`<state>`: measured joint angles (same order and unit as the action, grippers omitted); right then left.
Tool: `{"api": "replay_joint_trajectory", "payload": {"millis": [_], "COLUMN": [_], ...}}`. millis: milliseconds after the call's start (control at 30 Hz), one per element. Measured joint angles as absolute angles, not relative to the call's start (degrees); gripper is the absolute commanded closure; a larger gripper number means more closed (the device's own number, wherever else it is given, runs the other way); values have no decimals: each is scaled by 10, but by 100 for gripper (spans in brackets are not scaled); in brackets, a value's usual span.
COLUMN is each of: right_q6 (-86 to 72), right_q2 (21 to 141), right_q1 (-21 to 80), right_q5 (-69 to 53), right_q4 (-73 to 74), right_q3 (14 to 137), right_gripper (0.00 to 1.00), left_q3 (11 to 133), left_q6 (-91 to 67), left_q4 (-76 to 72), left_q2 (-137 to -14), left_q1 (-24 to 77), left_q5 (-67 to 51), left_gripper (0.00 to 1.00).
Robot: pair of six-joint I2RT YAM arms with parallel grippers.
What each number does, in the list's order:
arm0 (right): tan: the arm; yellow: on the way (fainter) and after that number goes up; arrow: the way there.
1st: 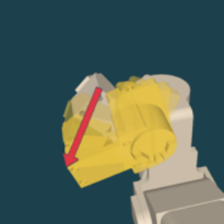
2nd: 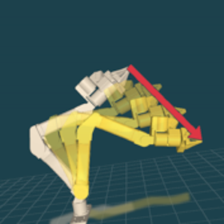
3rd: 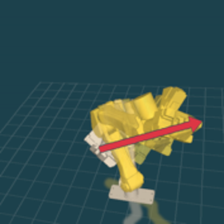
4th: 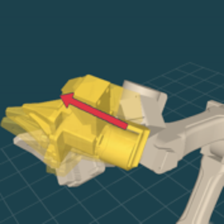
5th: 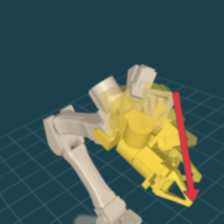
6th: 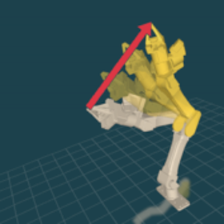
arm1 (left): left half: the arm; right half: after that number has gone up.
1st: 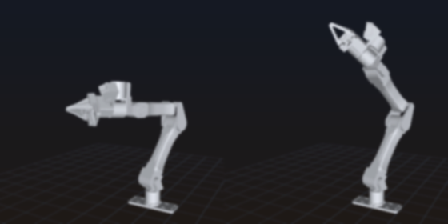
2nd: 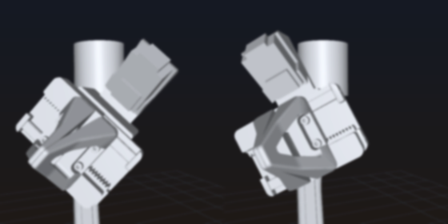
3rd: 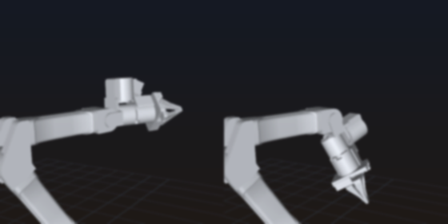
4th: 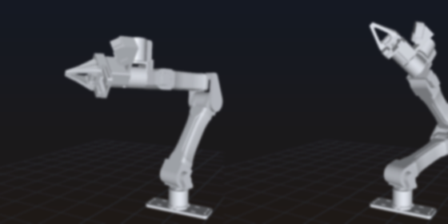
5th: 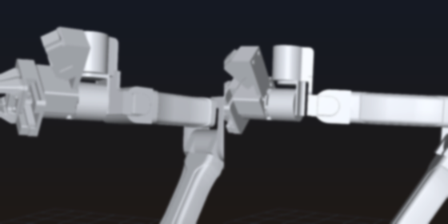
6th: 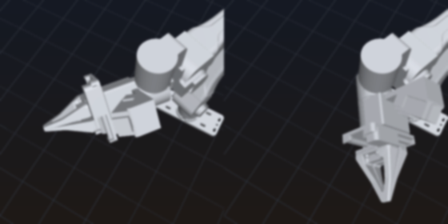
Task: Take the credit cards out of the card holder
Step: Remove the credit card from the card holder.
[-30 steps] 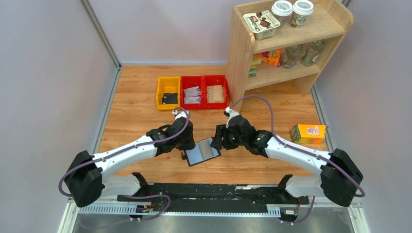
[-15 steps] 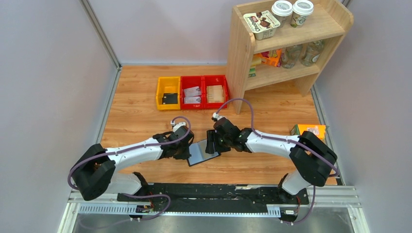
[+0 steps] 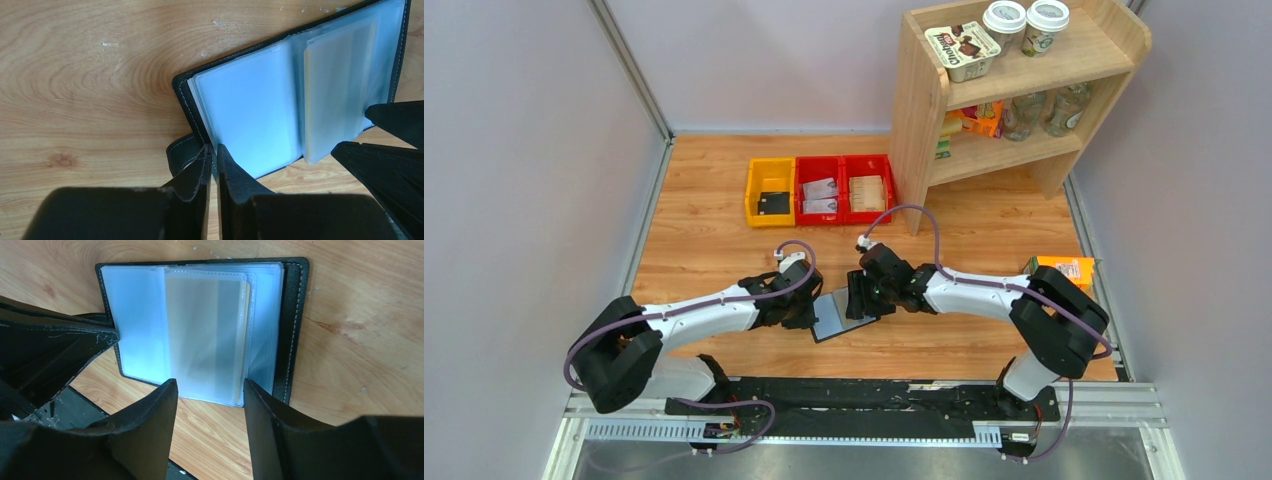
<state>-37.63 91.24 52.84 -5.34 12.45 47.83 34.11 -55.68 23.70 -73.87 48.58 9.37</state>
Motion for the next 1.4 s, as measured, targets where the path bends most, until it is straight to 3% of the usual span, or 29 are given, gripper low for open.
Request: {"api": "replay_joint_trajectory", "payload": {"millis": [433, 800, 1100, 1400], "right_q6": [-365, -360, -360, -367], "right_q2": [894, 891, 891, 885], "right_q1": [536, 542, 546, 542], "right_q5": [-87, -125, -160, -58], "right_q4": [121, 100, 86, 140], "right_q3": [490, 497, 507, 510], "right_gripper": [52, 35, 34, 45], "left_q3": [329, 254, 203, 175], "left_q6": [-570, -615, -650, -677], "left_q4": [219, 180, 140, 157], "left_q2": [-731, -638, -579, -477], "left_q1": [486, 486, 486, 486], "left_q5": [91, 98, 104, 126], "left_gripper": [87, 87, 87, 82]}}
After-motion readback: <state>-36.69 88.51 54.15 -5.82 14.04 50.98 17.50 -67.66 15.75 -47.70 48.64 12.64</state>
